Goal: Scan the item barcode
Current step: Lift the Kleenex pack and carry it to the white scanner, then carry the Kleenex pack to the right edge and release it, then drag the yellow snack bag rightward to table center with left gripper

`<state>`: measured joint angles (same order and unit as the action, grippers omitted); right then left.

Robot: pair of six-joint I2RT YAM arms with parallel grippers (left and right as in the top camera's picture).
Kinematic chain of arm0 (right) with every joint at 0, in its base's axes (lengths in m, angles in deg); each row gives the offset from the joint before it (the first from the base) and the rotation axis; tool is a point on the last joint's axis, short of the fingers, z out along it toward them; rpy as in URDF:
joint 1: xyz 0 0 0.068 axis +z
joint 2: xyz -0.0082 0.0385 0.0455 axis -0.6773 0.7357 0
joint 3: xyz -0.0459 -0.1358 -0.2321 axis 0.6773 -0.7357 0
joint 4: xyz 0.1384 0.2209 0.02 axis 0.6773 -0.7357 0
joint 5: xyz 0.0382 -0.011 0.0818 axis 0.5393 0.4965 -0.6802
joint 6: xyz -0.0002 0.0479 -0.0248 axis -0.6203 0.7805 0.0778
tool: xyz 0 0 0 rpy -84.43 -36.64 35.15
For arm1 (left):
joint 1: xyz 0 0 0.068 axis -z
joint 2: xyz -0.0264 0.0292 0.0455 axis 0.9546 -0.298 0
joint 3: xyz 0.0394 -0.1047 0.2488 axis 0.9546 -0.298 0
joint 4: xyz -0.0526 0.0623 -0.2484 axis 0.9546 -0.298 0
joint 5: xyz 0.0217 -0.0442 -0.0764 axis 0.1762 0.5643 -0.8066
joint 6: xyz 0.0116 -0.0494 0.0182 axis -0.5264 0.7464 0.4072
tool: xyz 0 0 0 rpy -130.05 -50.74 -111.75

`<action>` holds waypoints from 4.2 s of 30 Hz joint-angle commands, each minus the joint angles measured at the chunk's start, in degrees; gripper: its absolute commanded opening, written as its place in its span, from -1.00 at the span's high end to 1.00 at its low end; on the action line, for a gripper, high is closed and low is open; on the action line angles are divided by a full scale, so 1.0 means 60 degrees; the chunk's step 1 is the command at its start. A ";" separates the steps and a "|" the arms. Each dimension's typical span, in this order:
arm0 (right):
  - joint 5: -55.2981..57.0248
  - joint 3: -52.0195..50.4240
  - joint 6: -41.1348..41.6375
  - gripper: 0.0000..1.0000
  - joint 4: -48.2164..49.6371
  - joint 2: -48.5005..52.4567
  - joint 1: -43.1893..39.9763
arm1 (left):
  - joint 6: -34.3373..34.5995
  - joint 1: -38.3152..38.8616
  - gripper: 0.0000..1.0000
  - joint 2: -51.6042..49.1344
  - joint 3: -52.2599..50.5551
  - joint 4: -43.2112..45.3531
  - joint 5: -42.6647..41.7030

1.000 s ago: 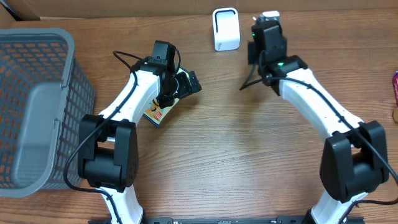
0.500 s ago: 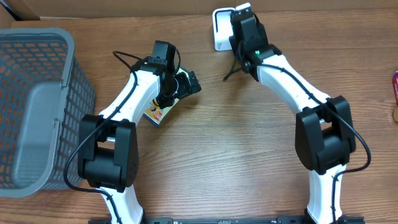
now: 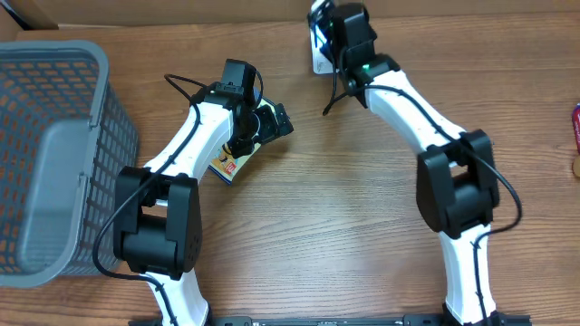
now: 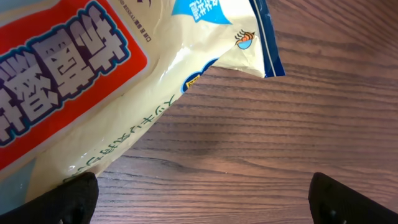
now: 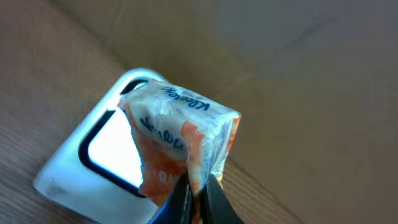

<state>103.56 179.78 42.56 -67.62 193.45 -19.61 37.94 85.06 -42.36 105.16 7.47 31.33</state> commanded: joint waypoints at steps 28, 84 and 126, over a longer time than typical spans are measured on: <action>0.1446 0.2382 0.6586 0.93 -0.3333 -0.0342 -0.3067 | -0.0189 0.0069 -0.99 0.0164 0.0131 -0.0135 0.0120; -0.4193 0.2353 1.0244 -1.00 -0.8317 -0.0954 -1.1282 | -0.1297 -0.0047 -1.00 0.0168 0.0270 -0.0117 -0.1905; -0.8127 0.2342 0.8626 -1.00 -0.8998 -0.1763 -0.6524 | -0.5679 0.0685 0.39 0.0102 -0.1497 0.0769 0.0229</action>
<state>51.26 193.90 95.68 -121.17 183.70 -60.19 10.29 86.46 -41.59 97.56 12.45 39.89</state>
